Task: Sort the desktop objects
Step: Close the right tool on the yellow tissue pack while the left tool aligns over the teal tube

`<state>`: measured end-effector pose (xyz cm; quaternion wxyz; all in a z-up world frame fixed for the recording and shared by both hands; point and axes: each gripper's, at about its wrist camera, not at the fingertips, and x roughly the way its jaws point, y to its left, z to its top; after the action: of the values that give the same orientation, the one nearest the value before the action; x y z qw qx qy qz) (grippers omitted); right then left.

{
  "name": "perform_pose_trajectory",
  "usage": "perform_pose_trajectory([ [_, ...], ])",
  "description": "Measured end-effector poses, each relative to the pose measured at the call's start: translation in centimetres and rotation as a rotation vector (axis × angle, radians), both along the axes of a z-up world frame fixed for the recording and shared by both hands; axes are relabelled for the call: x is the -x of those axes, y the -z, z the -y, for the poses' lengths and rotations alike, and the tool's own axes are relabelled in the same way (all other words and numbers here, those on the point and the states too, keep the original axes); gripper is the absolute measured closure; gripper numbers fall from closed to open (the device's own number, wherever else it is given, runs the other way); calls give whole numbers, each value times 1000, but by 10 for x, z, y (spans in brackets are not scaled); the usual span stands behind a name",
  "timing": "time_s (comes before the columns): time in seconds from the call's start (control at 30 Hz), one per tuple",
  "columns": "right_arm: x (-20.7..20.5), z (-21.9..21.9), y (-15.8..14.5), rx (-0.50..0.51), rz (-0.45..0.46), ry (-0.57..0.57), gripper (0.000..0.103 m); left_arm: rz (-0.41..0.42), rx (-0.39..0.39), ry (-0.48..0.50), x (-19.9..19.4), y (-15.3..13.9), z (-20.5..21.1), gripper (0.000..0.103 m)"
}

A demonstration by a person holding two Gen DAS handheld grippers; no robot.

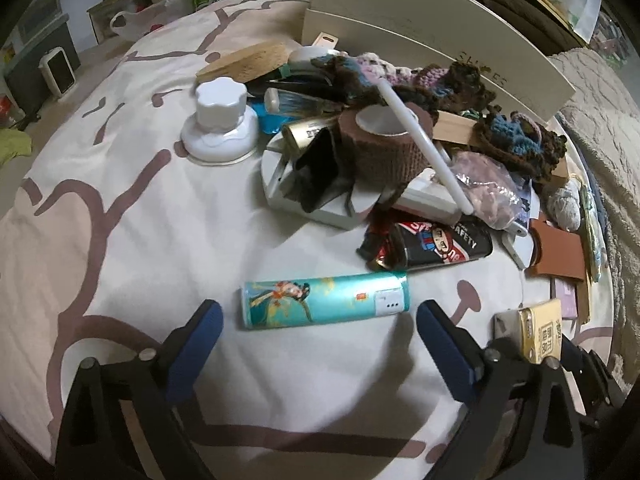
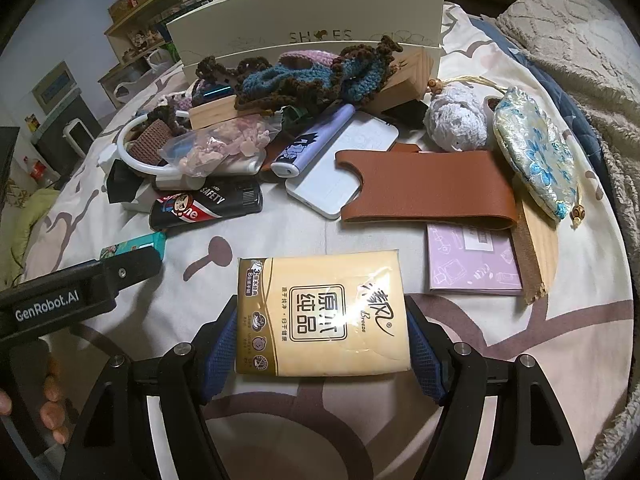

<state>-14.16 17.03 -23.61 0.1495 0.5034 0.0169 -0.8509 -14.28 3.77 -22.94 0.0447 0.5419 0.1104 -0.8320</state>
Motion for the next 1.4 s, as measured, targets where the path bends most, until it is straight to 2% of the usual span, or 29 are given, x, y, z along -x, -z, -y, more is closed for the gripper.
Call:
perform_pose_trajectory([
  [0.13,0,0,0,1,0,0,28,7,38,14,5,5,-9,2],
  [0.27,0,-1,0,4,1,0,28,-2,37,-21,10,5,-8,0],
  [0.43,-1,-3,-1,6,3,0,28,-6,118,30,10,9,-17,0],
  [0.57,-4,-6,-1,11,5,-2,28,-1,140,3,6,7,-12,0],
  [0.6,-5,-6,-1,11,5,-4,28,2,148,-8,5,6,-8,0],
  [0.67,-5,-7,-1,15,7,-4,28,9,158,-18,-12,1,27,0],
  [0.8,-5,-8,-1,21,10,-4,28,29,183,-17,-19,-12,54,0],
  [0.9,-5,-9,-1,25,11,-5,28,43,185,-23,-12,-2,55,0],
  [1.03,-6,-10,-2,31,13,-6,28,65,165,-60,-28,0,55,0],
  [1.27,-5,-10,-3,44,18,-5,28,77,102,-126,-25,4,91,0],
  [1.4,-4,-10,-3,45,19,-7,28,77,116,-119,-16,5,102,0],
])
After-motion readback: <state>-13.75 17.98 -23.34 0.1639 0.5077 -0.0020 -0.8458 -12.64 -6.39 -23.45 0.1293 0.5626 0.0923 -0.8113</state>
